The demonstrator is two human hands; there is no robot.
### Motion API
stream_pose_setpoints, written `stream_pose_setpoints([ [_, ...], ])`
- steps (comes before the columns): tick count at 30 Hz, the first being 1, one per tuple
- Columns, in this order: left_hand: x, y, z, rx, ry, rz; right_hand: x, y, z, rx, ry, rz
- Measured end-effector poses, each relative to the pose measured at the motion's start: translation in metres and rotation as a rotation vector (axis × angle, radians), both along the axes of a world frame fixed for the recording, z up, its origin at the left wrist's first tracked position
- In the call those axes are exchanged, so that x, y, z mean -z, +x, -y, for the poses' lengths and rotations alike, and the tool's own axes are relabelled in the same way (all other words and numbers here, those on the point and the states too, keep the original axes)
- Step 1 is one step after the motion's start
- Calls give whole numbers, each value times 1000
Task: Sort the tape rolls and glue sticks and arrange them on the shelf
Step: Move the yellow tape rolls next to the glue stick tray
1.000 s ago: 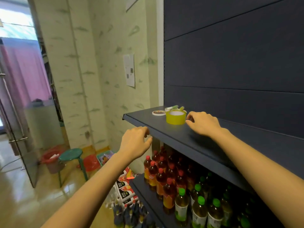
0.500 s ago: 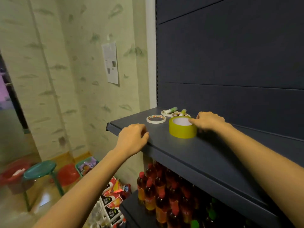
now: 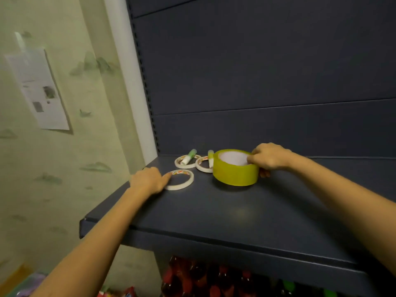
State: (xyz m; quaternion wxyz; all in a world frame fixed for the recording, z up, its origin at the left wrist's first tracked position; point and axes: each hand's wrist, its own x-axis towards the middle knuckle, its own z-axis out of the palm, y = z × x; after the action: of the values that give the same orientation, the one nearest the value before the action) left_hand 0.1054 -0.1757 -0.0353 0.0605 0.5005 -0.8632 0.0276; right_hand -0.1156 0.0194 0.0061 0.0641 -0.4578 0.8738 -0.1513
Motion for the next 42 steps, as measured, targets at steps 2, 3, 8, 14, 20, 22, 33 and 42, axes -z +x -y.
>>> stream_pose_setpoints([
  [2,1,-6,17,44,74,76,-1,2,-8,72,-35,-12],
  [3,-1,-7,23,72,87,94,-1,2,-12,102,-45,-14],
  [8,-22,-18,29,249,103,103,-1,0,-44,226,-58,-11],
  [14,-46,-60,-28,456,23,-35,-10,-18,-112,381,-94,-28],
  [20,-52,-126,-128,654,24,-72,-12,-31,-217,492,-69,-16],
  [22,-52,-150,-169,725,23,-82,-15,-36,-263,548,-51,-36],
  [33,-45,-245,-419,1048,42,-234,-8,-46,-528,881,-150,-167],
  [42,-56,-297,-581,1215,22,-252,-5,-59,-681,1064,-234,-147],
])
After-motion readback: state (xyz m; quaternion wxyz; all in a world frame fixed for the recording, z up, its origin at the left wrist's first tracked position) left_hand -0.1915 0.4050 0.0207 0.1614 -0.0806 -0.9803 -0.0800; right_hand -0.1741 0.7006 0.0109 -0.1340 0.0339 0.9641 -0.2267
